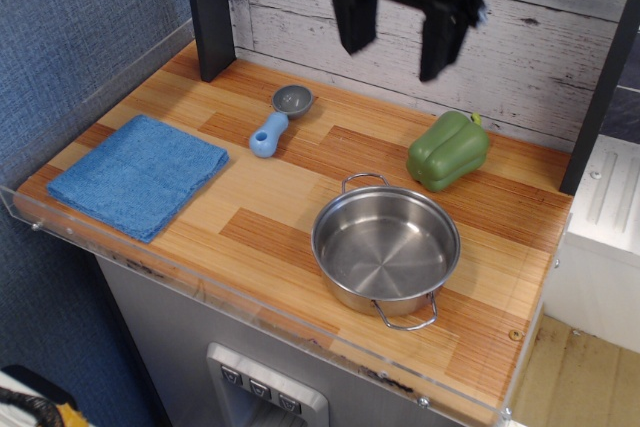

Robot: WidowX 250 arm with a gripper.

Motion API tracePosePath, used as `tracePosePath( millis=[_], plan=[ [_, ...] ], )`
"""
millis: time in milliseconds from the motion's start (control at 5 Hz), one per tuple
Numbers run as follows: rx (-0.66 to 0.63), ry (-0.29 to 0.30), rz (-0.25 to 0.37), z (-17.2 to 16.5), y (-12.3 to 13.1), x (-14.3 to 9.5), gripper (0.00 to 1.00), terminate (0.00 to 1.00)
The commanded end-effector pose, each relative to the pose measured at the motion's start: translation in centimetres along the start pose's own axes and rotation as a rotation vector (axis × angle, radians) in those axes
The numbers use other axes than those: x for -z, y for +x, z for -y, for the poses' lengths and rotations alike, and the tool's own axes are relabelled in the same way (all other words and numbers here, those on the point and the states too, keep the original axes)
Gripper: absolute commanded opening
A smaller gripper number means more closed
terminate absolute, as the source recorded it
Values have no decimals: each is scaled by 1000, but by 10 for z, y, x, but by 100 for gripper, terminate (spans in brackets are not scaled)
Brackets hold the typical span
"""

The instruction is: Move green bell pepper and put it inside of pot.

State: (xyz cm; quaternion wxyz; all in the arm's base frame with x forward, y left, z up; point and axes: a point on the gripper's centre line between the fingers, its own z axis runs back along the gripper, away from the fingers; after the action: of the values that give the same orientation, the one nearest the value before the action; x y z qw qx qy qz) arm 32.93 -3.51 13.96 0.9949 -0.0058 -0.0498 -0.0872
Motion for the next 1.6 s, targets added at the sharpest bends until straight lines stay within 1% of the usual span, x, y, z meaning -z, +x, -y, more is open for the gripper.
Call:
tracePosePath(
  millis=[0, 200, 400, 600, 800, 1400],
  plan=[
    [-80, 59, 75, -5, 22, 18, 100, 0],
    [-117, 68, 89, -10, 24, 29, 100, 0],
    [-109, 59, 93, -8, 27, 44, 100, 0],
    [-87, 41, 81, -8, 31, 59, 100, 0],
    [-97, 33, 84, -8, 37, 69, 100, 0],
    [-77, 6, 99, 4, 65, 92, 100, 0]
  ],
)
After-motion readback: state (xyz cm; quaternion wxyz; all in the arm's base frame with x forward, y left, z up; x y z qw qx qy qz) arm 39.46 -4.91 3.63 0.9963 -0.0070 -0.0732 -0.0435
